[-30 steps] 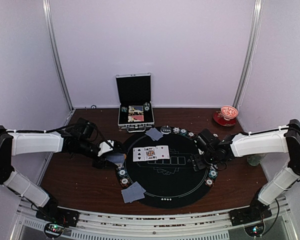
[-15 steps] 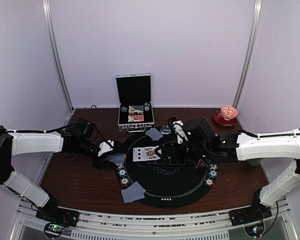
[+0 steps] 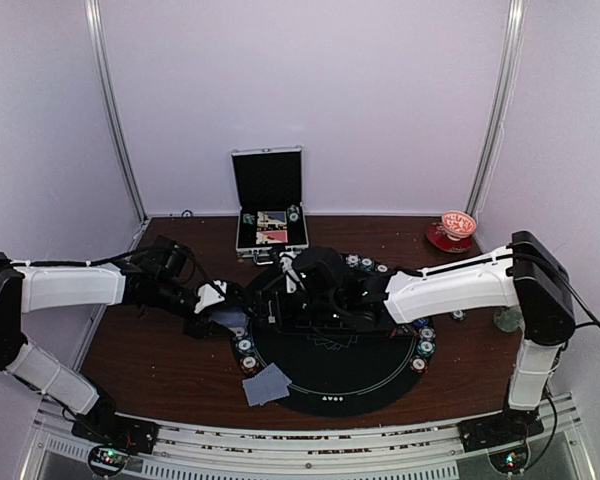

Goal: Distribute texas hold em gaming equipment
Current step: Pick up the poker card from the face-down deck piles.

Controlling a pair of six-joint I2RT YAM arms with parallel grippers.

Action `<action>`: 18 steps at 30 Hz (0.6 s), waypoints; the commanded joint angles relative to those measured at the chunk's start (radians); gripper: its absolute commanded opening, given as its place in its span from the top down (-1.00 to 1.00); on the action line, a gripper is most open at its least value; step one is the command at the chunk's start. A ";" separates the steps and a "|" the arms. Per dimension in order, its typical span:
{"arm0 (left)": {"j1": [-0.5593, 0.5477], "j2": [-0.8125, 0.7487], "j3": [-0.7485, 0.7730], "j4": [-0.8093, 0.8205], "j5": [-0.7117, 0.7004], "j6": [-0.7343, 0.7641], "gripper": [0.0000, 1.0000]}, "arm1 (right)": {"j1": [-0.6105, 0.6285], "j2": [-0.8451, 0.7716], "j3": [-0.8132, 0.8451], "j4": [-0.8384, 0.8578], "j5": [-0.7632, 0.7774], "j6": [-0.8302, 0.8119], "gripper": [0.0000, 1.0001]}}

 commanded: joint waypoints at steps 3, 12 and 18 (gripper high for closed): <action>0.002 -0.021 0.004 0.009 0.028 0.011 -0.12 | 0.003 0.108 0.107 0.053 -0.061 0.044 -0.97; 0.001 -0.021 0.004 0.009 0.030 0.012 -0.13 | -0.001 0.205 0.184 0.040 -0.093 0.055 -0.84; 0.002 -0.020 0.005 0.008 0.031 0.014 -0.13 | -0.007 0.236 0.202 0.044 -0.102 0.065 -0.72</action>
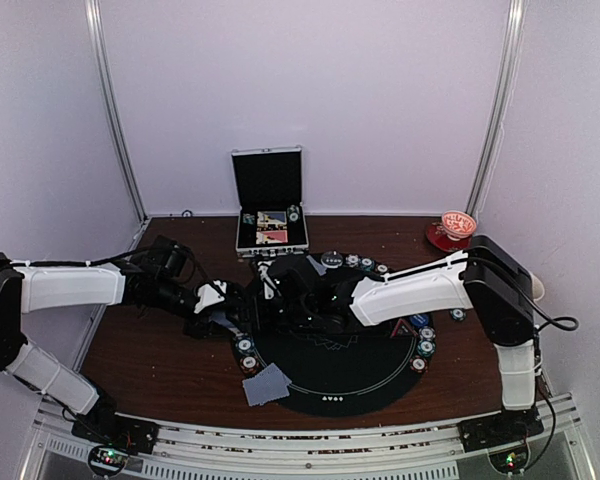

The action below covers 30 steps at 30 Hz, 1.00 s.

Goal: Distribute texas hold em gaming equipment
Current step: Pick up the poker card from the face-down deck piles.

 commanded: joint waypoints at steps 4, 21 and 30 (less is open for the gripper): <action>0.000 -0.016 0.005 0.010 0.028 0.014 -0.13 | -0.026 0.042 0.027 0.023 -0.013 0.036 -0.54; 0.000 -0.007 0.008 0.010 0.024 0.015 -0.13 | -0.062 -0.054 -0.079 -0.035 0.061 0.008 0.06; 0.000 0.007 0.011 0.010 0.018 0.015 -0.13 | -0.029 -0.072 -0.059 -0.041 -0.019 -0.020 0.59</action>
